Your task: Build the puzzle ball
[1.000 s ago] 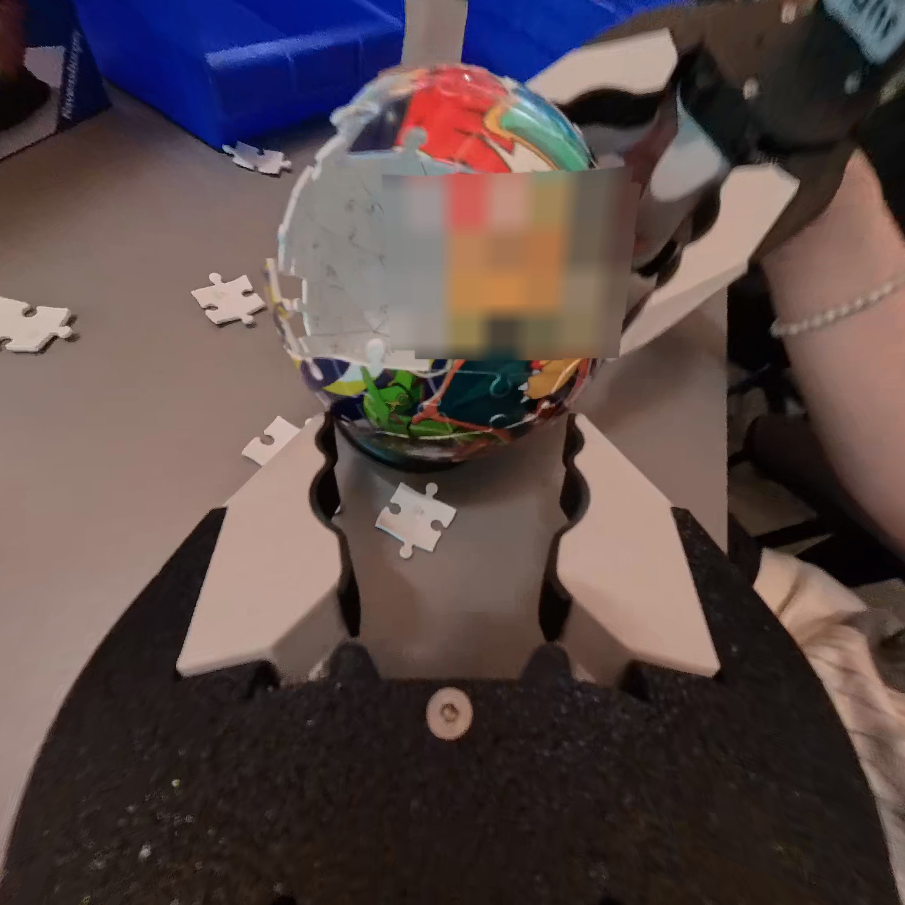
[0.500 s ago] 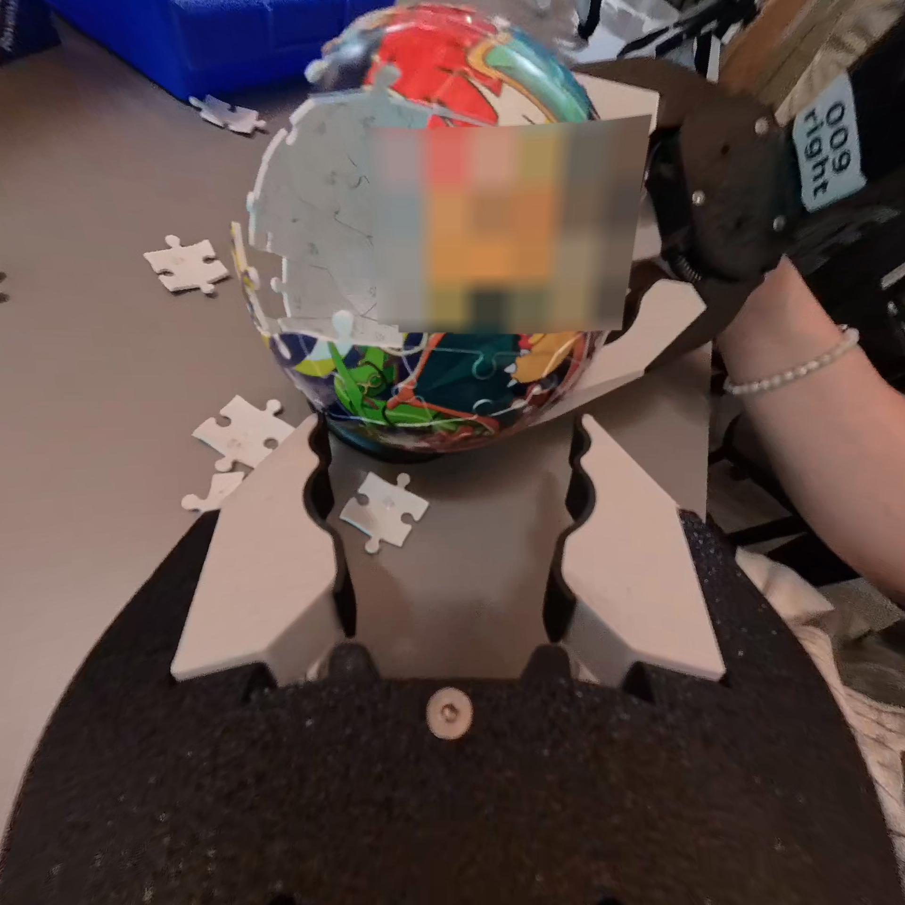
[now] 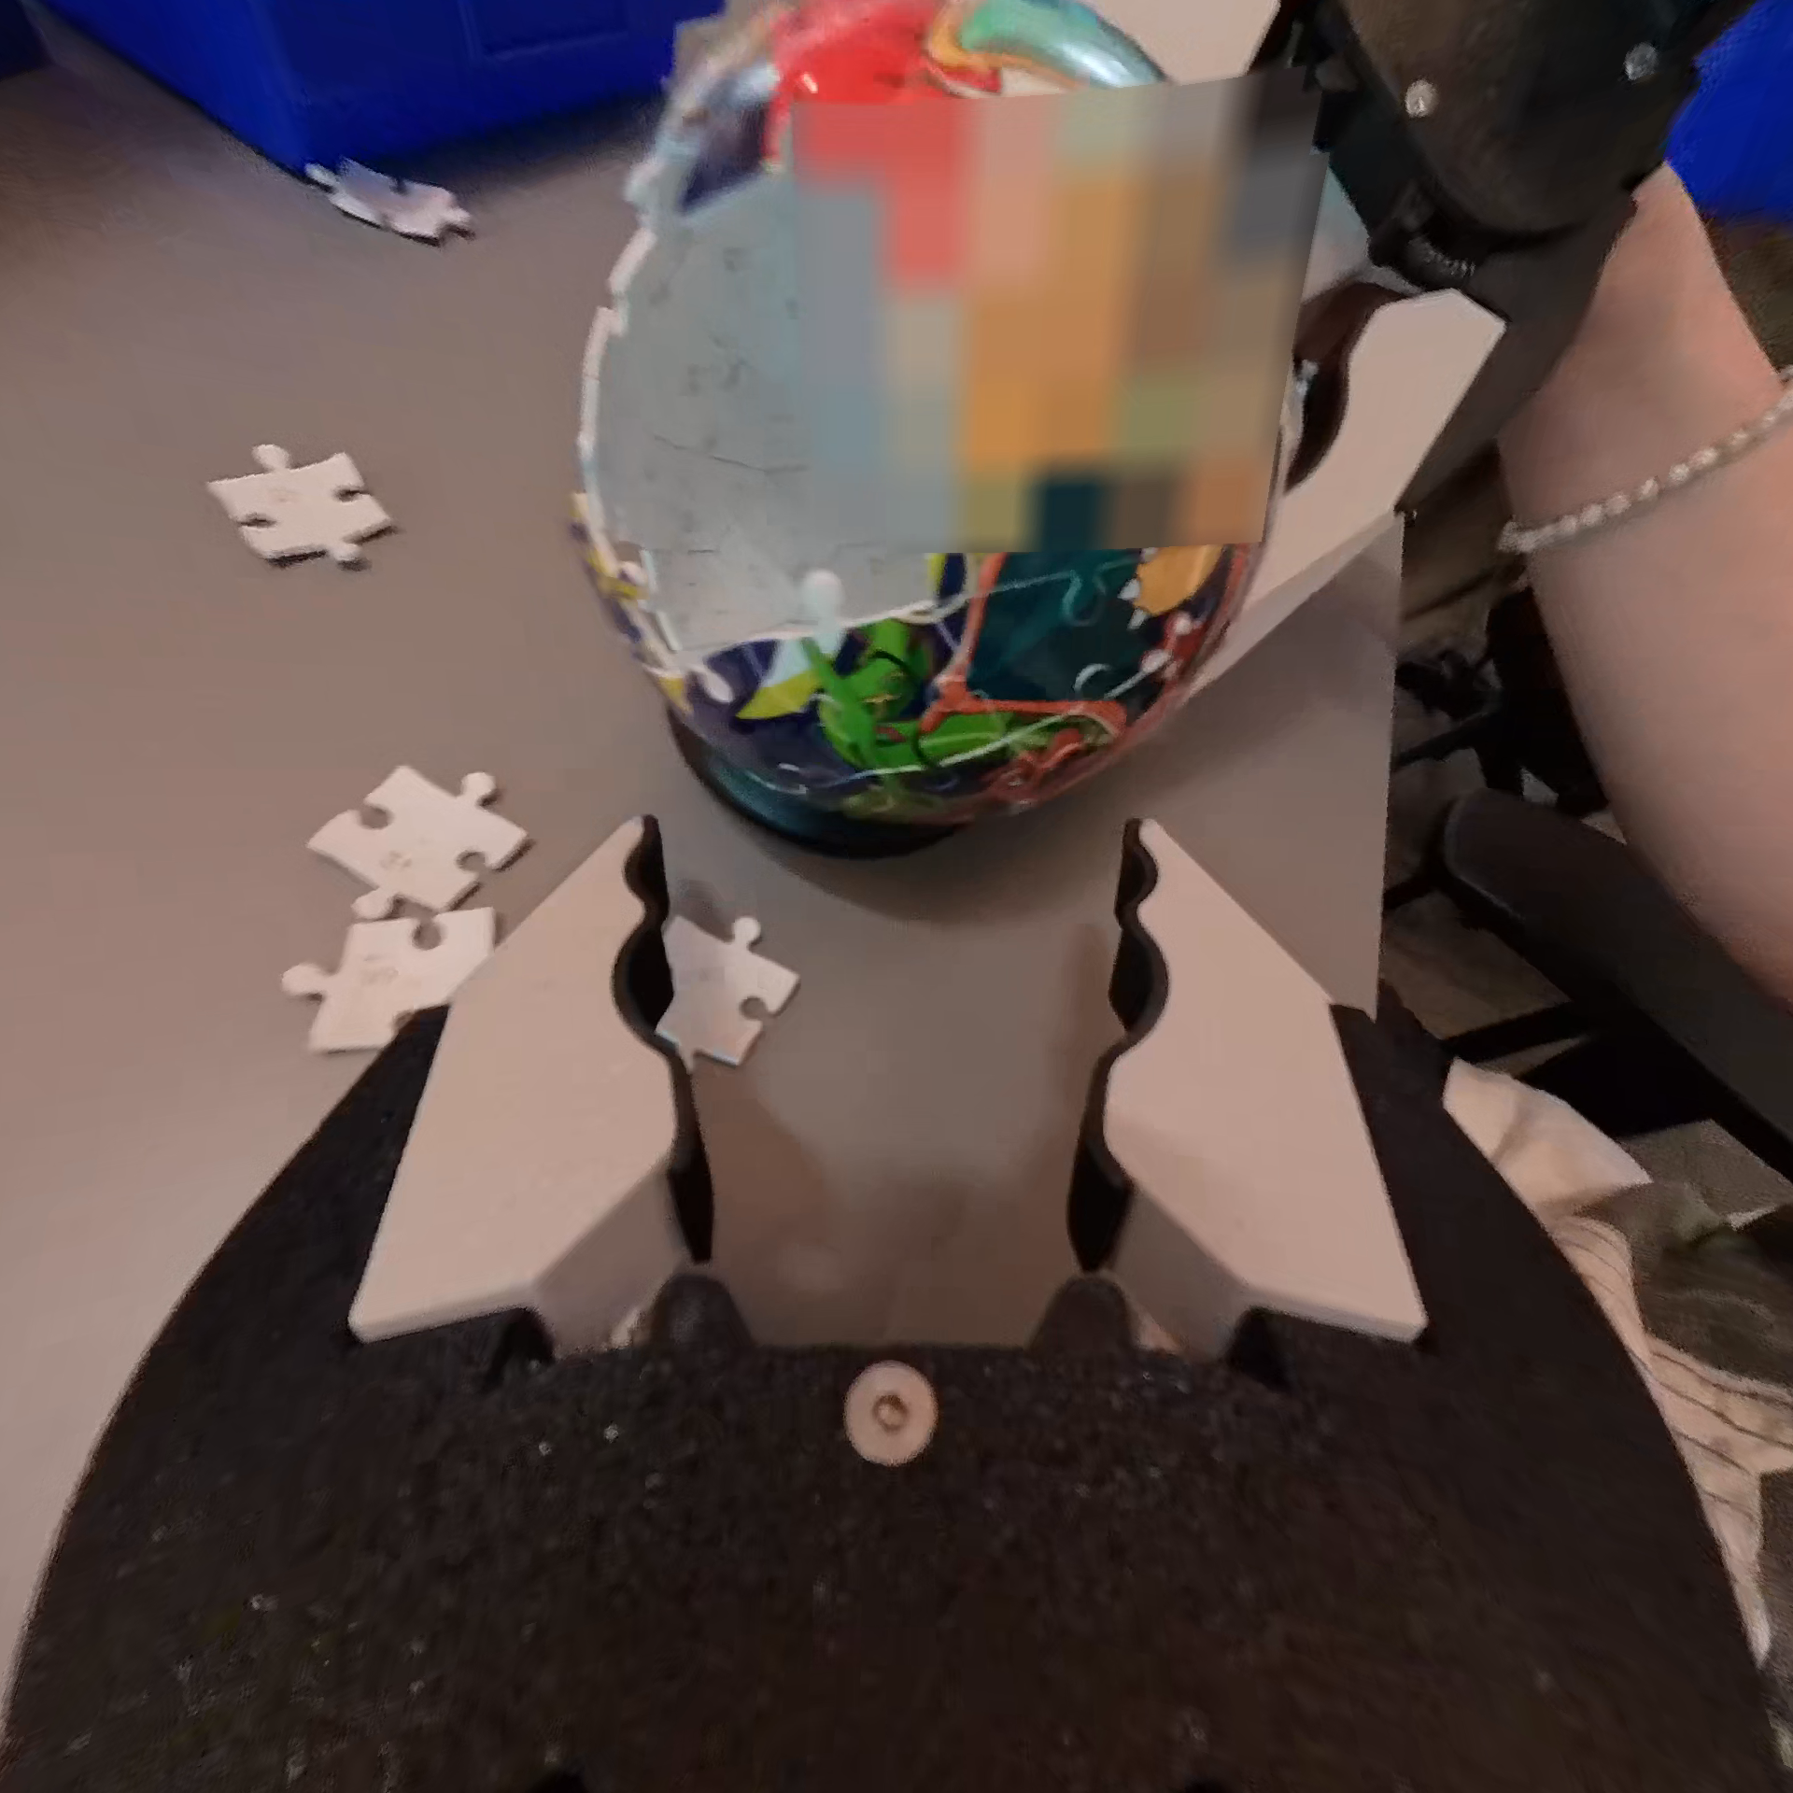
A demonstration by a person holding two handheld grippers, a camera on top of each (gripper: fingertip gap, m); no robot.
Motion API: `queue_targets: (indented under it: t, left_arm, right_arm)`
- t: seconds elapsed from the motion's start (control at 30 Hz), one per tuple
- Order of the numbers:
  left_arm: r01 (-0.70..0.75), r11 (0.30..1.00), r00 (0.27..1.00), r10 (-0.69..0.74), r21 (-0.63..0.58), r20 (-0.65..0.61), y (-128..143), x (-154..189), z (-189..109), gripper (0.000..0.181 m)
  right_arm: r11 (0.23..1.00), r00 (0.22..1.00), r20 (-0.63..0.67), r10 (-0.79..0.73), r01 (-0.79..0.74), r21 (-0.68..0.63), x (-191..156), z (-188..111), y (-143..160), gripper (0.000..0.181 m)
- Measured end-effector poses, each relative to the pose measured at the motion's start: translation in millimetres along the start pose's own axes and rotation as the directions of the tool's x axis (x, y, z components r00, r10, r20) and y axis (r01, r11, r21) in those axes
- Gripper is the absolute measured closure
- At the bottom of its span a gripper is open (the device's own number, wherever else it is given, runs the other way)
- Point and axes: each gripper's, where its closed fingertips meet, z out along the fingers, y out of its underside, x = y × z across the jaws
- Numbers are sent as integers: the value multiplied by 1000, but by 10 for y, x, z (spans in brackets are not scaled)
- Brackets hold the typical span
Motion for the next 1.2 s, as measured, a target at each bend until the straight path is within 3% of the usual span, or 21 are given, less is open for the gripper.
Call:
queue_targets:
  t: [0.17, 0.33, 0.53, 0.8, 1.03, 1.2]
  left_arm:
    - [95, 993, 995, -92, 71, -49, -129, -42, -28, 93]
    - [103, 990, 990, -93, 93, -109, -178, 27, -47, 92]
    - [165, 984, 974, -151, 72, -169, -179, 44, -9, 93]
    - [168, 986, 965, -166, -8, -204, -26, 262, 125, 90]
    - [107, 993, 969, -116, -51, -217, 10, 449, 255, 89]
    - [49, 996, 986, -59, -70, -155, 57, 316, 122, 93]
  right_arm:
    - [1000, 1000, 4, 20, -20, -1, -1, 44, -36, 58]
    - [996, 987, -154, 43, -29, 88, -24, 27, -64, 50]
    - [999, 942, -335, -20, 34, 38, 46, 112, 41, 52]
    - [995, 983, -180, 41, -24, 94, -53, 56, -54, 57]
    - [998, 996, -62, 61, -62, -28, -78, -175, 80, 58]
    - [996, 997, 4, 71, -71, -61, -70, -193, 96, 58]
